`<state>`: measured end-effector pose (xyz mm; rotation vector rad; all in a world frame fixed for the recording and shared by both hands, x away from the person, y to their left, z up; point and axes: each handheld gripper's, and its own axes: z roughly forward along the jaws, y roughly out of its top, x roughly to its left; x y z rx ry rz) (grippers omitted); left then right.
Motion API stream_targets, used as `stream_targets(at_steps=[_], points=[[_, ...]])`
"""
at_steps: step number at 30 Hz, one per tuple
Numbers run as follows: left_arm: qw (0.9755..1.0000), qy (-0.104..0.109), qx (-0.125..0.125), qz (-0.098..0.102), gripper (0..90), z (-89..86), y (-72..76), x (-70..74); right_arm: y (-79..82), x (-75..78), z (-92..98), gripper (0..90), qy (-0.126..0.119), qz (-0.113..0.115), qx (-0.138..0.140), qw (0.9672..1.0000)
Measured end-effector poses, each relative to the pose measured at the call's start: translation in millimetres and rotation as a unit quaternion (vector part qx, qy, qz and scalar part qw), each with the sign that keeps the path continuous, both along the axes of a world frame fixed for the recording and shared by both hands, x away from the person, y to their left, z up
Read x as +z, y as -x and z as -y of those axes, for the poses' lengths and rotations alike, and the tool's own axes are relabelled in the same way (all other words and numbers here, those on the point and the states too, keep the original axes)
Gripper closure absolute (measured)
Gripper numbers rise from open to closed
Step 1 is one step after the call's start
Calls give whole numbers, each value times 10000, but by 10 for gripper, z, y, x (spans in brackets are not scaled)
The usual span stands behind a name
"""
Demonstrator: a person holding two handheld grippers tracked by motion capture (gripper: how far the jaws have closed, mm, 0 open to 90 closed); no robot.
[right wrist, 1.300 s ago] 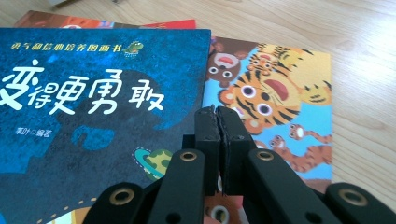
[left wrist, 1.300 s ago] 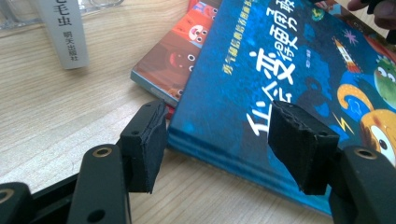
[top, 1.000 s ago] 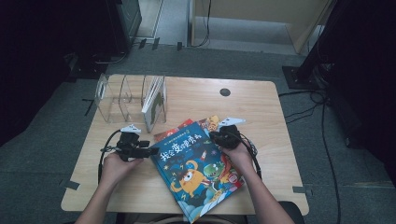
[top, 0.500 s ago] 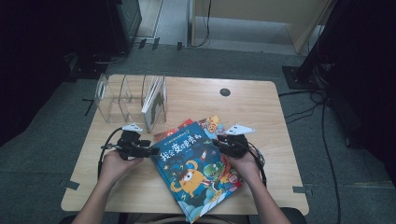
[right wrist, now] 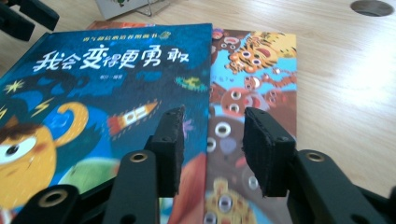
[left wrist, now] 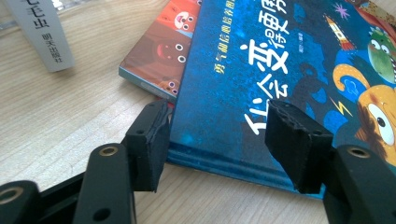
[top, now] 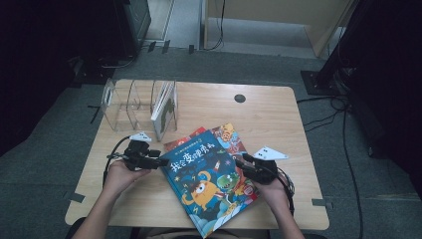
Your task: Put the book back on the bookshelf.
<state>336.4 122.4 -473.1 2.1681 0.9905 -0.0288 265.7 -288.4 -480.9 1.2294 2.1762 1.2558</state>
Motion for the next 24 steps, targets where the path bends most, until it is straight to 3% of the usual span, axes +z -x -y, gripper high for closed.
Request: stream_targets(at_steps=[11,16,24], points=[[9998,146,3,-115,417,-22,-20,-1,365,-37,97,526,10,-35,-351,9994],[9999,101,-14,-95,416,-2,-17,-5,521,-35,138,529,-65,25,-533,9986],[10000,67,-51,-19,413,23,14,11,725,-63,197,523,63,56,-650,9978]])
